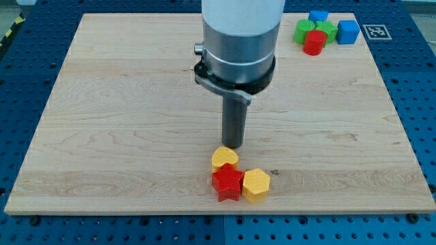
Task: Move your arm close to the blue triangle
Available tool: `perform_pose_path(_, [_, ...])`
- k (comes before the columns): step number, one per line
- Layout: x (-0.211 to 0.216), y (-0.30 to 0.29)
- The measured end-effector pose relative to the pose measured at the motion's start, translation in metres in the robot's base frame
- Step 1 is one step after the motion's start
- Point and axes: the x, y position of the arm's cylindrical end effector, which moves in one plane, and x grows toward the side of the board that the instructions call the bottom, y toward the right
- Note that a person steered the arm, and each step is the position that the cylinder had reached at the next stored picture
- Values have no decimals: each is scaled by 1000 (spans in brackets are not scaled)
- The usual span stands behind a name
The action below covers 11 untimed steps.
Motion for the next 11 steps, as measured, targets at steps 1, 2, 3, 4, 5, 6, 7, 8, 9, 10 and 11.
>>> perform_pose_path(1, [-25, -1])
perform_pose_path(2, [-25, -1])
perform_pose_path(3, [-31, -4])
perform_pose_path(4, [-83, -25])
perform_pose_path(5, [-163, -28])
perform_pose_path(6, [-249, -2])
perform_pose_path(7, [-319, 48])
perform_pose_path(8, [-320, 65])
perform_pose_path(9, [-321, 100])
perform_pose_path(10, [-321, 152])
perform_pose_path(11, [-321, 208])
